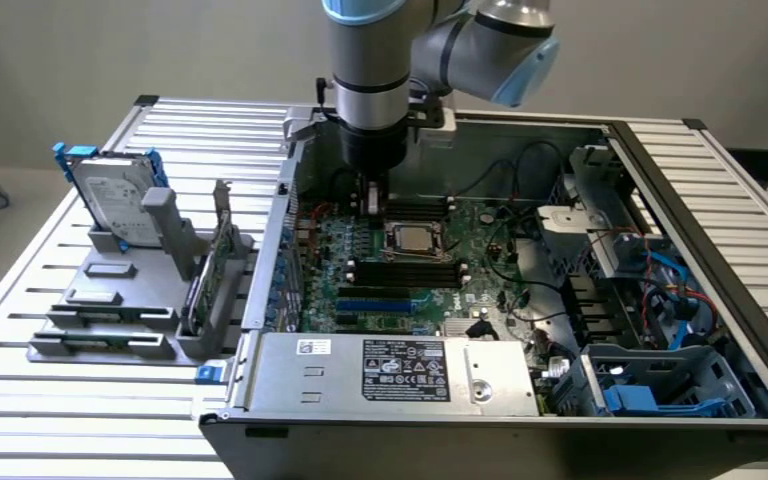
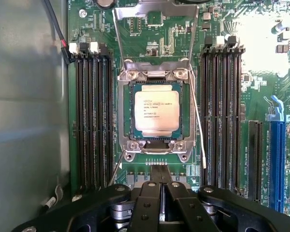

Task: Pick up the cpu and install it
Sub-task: 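Close the cpu cover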

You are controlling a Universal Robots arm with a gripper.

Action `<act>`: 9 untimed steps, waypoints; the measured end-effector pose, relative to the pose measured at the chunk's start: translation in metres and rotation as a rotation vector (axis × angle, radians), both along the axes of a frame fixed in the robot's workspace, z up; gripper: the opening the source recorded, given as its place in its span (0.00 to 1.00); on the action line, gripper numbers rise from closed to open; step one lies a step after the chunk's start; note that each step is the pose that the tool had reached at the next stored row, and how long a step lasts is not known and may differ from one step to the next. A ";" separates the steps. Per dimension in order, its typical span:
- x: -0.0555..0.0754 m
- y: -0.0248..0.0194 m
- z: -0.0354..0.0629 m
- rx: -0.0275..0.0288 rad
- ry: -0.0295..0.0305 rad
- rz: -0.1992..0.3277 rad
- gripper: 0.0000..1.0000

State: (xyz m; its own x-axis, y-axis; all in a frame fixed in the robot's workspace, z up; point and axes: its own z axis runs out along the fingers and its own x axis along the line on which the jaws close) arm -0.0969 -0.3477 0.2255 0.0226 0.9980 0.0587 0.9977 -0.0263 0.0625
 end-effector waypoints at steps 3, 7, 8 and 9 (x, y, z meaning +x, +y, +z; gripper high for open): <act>0.006 0.0002 0.0020 0.0001 -0.0010 0.000 0.11; 0.024 0.0002 0.0068 0.0015 -0.0009 0.000 0.11; 0.029 0.0002 0.0086 0.0025 -0.0011 0.000 0.11; 0.033 0.0003 0.0106 0.0035 -0.0011 0.000 0.11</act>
